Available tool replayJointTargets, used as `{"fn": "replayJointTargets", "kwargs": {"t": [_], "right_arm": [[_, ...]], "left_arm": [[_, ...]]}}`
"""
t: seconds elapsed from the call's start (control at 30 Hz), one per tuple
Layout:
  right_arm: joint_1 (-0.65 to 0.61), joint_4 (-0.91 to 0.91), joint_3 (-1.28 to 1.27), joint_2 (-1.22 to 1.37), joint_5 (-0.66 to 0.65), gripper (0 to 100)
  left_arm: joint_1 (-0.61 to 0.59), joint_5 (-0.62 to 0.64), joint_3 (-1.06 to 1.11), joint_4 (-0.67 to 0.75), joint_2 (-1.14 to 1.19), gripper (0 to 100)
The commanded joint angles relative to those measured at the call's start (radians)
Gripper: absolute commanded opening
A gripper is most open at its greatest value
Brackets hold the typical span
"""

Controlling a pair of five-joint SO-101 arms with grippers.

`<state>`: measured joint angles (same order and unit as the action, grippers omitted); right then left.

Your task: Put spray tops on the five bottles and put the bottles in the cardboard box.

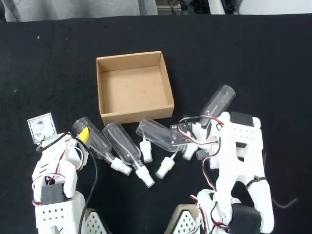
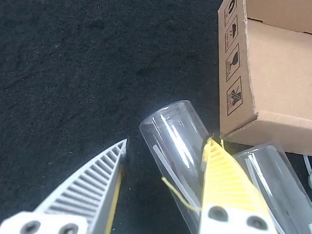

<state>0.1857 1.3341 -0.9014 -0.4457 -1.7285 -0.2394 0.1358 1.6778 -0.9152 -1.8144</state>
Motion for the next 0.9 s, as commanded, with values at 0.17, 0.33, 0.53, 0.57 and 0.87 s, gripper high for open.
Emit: {"fn": "replayJointTargets", "kwargs": {"t": [0.17,0.33,0.53,0.57,0.87], "right_arm": [[0.035,-0.141,-0.071,-0.042,-0.011,31.9],[0.075,-0.242,-0.124,-0.042,-0.011,31.8],[0.081,-0.308,-0.168,-0.042,-0.011,31.5],[0.081,-0.313,-0.171,-0.042,-0.011,31.5],[0.092,-0.328,-0.173,-0.042,-0.011,31.4]], "left_arm": [[-0.002,-0.002,0.022,0.000,-0.014,23],[-0.002,-0.002,0.022,0.000,-0.014,23],[-0.002,-0.002,0.022,0.000,-0.014,23],[-0.002,-0.002,0.022,0.000,-0.014,23],[-0.002,-0.002,0.022,0.000,-0.014,23]]}}
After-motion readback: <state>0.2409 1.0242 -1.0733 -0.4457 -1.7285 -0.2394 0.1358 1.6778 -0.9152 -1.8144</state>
